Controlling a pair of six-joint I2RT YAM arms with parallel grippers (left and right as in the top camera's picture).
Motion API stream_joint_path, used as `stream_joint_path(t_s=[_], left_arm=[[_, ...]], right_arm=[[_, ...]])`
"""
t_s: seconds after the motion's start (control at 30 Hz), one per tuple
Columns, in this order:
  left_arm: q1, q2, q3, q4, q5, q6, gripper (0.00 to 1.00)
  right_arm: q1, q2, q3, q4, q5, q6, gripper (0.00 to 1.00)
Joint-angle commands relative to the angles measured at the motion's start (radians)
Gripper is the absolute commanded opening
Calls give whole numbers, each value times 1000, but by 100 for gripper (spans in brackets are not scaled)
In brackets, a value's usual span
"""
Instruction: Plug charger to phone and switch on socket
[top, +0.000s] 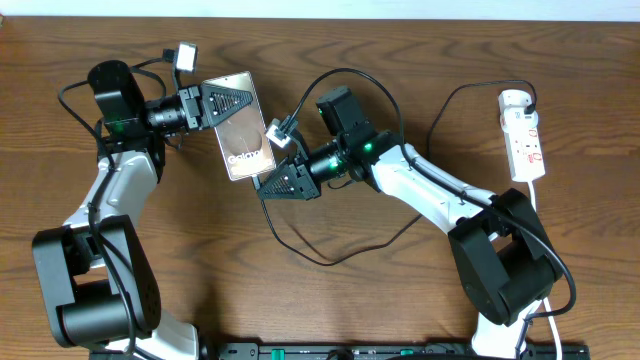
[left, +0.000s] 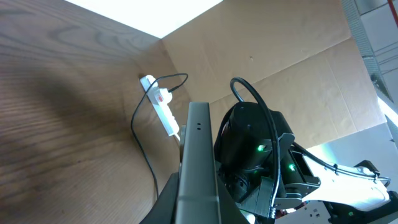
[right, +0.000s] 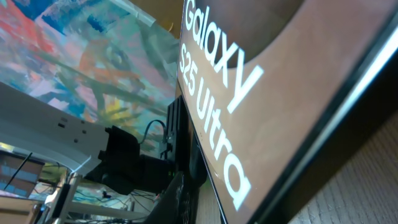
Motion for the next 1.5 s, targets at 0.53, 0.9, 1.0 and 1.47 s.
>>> stream_joint_path(t_s=[0.53,0.9,1.0,1.47], left_arm=[[-10,-21,4,5,29,-11,7],[-10,-21,1,5,29,7,7],[-10,-21,-7,5,29,20,7],[-10,-21,-17,6,29,43,7]], right_arm=[[10,9,-4,49,-42,1,2],[9,9,-4,74,-68,18,1],[6,9,-4,74,-68,19,1],[-18,9,-4,90,-70,75,1]])
